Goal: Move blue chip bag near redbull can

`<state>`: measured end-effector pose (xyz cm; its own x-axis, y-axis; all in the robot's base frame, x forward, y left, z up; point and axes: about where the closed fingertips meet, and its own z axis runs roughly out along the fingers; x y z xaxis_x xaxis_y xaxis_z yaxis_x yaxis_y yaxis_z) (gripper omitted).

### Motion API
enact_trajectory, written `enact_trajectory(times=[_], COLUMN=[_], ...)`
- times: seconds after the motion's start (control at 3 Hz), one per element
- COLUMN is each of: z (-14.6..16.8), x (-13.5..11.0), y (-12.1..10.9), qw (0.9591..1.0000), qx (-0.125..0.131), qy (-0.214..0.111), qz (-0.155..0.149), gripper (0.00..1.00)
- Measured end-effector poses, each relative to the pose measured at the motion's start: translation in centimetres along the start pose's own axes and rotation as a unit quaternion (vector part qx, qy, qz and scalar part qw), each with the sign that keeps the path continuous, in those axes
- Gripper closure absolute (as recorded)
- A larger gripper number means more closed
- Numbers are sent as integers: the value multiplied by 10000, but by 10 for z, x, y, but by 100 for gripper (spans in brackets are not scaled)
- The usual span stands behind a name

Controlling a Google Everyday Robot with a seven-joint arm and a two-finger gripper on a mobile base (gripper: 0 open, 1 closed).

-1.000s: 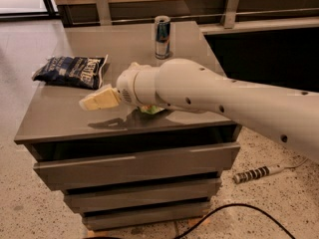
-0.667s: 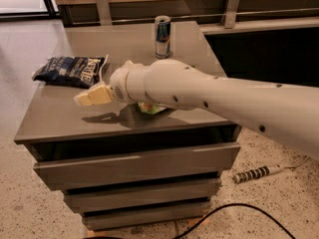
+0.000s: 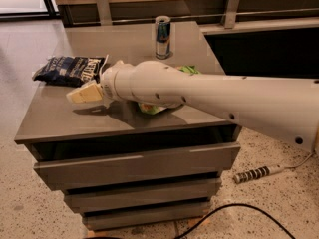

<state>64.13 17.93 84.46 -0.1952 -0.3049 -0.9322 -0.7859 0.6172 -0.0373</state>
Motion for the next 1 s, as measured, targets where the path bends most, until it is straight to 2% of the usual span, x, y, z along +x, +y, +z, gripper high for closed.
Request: enact_trajectory(times=[0.33, 1.0], z=[17, 50], x=[0, 4], y=[0, -16], qw=[10000, 9998], qx=[-38, -58], qy=[19, 164], qz=[-38, -125], gripper=[0, 3])
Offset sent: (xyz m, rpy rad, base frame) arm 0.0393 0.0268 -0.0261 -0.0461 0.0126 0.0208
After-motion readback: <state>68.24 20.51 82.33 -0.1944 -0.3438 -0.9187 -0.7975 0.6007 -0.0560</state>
